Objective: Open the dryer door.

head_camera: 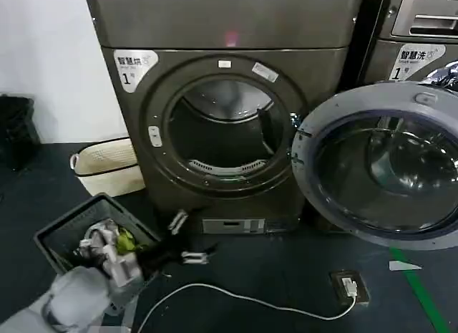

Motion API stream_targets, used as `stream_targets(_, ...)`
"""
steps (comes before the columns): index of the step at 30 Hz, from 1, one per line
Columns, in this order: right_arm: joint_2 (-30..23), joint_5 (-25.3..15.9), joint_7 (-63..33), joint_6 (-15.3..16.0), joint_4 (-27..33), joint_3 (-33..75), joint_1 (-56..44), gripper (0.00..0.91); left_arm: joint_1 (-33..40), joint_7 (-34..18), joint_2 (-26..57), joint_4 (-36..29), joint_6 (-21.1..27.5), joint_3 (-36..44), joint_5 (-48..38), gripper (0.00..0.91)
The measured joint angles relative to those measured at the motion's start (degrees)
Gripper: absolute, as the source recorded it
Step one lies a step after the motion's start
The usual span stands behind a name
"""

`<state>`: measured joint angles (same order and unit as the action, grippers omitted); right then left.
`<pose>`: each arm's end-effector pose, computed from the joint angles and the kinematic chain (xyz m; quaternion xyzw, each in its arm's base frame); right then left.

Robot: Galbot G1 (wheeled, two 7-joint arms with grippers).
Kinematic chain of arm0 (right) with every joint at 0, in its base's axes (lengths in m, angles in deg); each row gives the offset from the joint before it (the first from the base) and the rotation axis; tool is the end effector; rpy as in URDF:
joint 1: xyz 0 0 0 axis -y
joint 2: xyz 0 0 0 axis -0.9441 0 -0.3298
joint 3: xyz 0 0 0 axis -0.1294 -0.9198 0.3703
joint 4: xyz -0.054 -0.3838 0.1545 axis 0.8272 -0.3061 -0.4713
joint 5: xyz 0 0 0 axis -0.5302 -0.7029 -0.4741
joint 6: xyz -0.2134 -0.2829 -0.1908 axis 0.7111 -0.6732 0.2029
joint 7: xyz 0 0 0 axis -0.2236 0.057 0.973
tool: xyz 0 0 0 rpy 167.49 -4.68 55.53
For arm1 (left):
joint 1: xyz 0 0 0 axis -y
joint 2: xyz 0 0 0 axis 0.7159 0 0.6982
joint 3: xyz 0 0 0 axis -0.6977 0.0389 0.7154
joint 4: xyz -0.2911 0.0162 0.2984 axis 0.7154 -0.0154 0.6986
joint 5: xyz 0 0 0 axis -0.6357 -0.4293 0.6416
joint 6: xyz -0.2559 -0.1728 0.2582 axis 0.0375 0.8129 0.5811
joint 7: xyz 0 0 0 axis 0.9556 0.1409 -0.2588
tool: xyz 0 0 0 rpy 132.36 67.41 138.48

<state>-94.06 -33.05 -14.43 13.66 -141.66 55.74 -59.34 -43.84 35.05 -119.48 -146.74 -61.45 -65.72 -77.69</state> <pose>-0.2182 -0.5265 -0.2109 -0.6892 -0.6605 0.2981 0.0042 0.3246 0.1150 -0.2328 0.4291 0.8388 0.3236 0.0866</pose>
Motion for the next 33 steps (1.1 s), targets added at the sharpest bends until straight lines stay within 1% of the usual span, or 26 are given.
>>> stream_targets(3, -0.02, 0.01, 0.01, -0.02, -0.20, -0.49, -0.03, 0.907, -1.97, -0.71, 2.50, 1.46, -2.38, -1.78, 6.96, 0.907)
stream_targets(7, -0.02, 0.01, 0.14, -0.06, -0.57, -1.20, -0.08, 0.907, -3.23, -1.20, 4.92, 5.05, -7.26, -4.18, 20.14, 0.907)
stream_targets(12, -0.04, 0.16, 0.18, -0.35, -0.99, -2.02, 0.32, 0.907, -4.10, -2.64, 6.04, 10.73, -14.65, -6.55, 37.65, 0.907)
stream_targets(17, -0.20, 0.45, 0.20, -0.49, -1.25, -2.59, 0.65, 0.907, -5.68, -1.42, 7.09, 14.15, -21.35, -9.13, 54.77, 0.907)
stream_targets(20, -0.22, 0.95, 0.27, -0.53, -1.25, -2.70, 0.70, 0.907, -6.75, 0.04, 7.76, 14.89, -27.20, -11.25, 64.55, 0.907)
stream_targets(21, -0.28, 1.09, 0.32, -0.53, -1.25, -2.76, 0.71, 0.907, -7.05, 0.28, 8.10, 15.12, -30.00, -12.10, 67.76, 0.907)
stream_targets(26, -0.81, 1.18, 0.43, -0.55, -1.52, -3.08, 0.77, 0.907, -7.22, 0.44, 9.66, 15.44, -40.79, -13.84, 81.45, 0.907)
stream_targets(28, -1.07, 1.18, 0.51, -0.56, -1.83, -3.29, 0.79, 0.907, -6.74, 1.10, 10.38, 15.75, -42.37, -13.82, 86.40, 0.907)
stream_targets(33, -1.79, 1.29, 0.61, -0.56, -2.65, -3.60, 0.82, 0.907, -4.34, 3.08, 12.03, 16.36, -42.45, -11.99, 97.25, 0.907)
